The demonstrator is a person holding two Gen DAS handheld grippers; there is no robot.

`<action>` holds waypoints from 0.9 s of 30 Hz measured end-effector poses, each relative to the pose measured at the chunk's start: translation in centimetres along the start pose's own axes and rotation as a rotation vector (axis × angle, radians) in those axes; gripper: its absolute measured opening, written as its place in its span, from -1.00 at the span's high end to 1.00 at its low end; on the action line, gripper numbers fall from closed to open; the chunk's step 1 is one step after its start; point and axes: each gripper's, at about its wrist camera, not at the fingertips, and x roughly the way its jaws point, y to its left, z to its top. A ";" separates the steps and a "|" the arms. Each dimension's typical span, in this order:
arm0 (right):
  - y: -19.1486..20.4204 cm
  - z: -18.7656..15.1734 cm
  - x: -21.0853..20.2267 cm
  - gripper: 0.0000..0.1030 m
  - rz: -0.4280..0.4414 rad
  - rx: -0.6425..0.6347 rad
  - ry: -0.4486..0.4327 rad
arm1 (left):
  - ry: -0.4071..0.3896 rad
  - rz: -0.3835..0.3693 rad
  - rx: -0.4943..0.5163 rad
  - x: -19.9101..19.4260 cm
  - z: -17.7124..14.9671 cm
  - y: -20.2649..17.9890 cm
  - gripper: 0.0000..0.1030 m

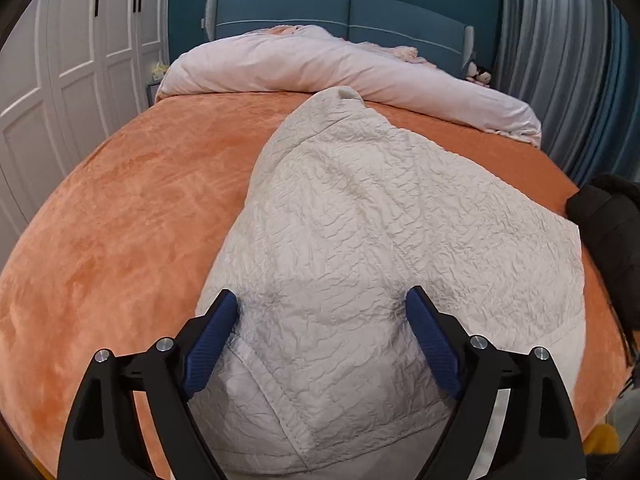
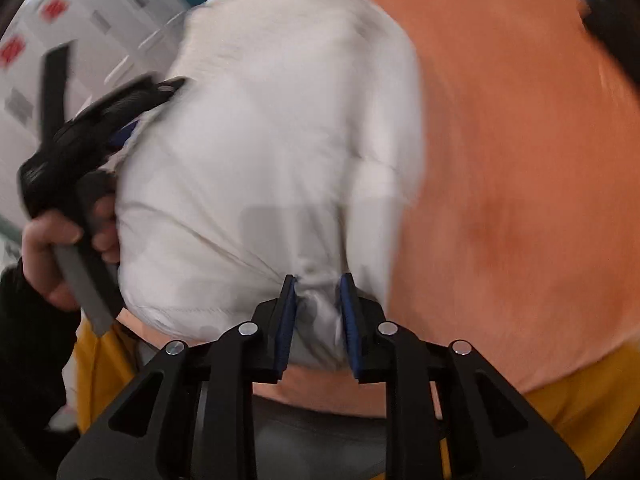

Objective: Fold large clothes

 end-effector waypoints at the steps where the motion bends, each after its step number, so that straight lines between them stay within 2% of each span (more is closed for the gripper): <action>1: -0.5 0.0 -0.3 0.61 0.011 0.024 0.005 | -0.006 -0.001 0.009 -0.4 -0.1 -0.1 -0.64; 4: 0.4 1.0 -2.1 0.60 -0.072 -0.047 -0.006 | 0.003 -0.001 -0.006 -1.7 -0.1 0.1 -0.62; 6: 0.8 1.7 -3.7 0.60 -0.101 -0.056 -0.032 | 0.013 -0.035 -0.035 -2.9 -0.4 0.8 -0.61; 8: 0.9 3.2 -5.9 0.59 -0.092 -0.027 -0.088 | 0.017 -0.060 -0.037 -4.5 -0.9 1.1 -0.61; 10: 1.1 5.3 -7.7 0.50 -0.082 -0.009 -0.153 | 0.029 -0.076 -0.010 -5.7 -1.8 0.9 -0.61; 11: 1.3 7.2 -8.3 0.49 -0.056 0.008 -0.188 | 0.043 -0.074 0.003 -6.1 -2.4 0.7 -0.61; 12: 1.2 8.1 -8.5 0.40 -0.046 0.021 -0.203 | 0.054 -0.082 0.004 -6.5 -3.1 0.6 -0.61; 14: 1.2 10.9 -7.7 0.10 -0.029 0.060 -0.235 | 0.076 -0.081 0.010 -6.6 -4.1 0.2 -0.61; 15: 1.4 11.8 -7.1 -0.14 -0.042 0.081 -0.244 | 0.072 -0.067 0.017 -6.7 -4.6 0.0 -0.61; 16: 1.4 13.2 -5.9 -0.27 -0.049 0.122 -0.245 | 0.069 -0.057 0.023 -6.8 -4.8 -0.2 -0.61; 18: 2.2 14.6 -3.4 -0.27 -0.047 0.161 -0.221 | 0.069 -0.052 0.012 -7.2 -4.8 -0.3 -0.61; 20: 3.1 15.7 -0.8 -0.06 -0.037 0.156 -0.185 | 0.061 -0.074 -0.019 -7.9 -3.8 -0.3 -0.61; 21: 3.5 15.8 0.1 0.25 -0.042 0.154 -0.169 | 0.045 -0.071 -0.029 -8.3 -3.0 -0.1 -0.61; 22: 3.7 16.0 0.5 0.65 -0.023 0.159 -0.180 | 0.032 -0.067 -0.031 -8.6 -2.3 0.1 -0.61; 25: 3.7 15.1 -2.1 0.82 0.037 0.181 -0.308 | -0.016 -0.042 -0.039 -9.2 0.1 0.7 -0.61; 27: 3.1 14.7 -2.4 0.83 0.001 0.184 -0.348 | -0.026 -0.033 -0.050 -8.7 1.1 1.0 -0.61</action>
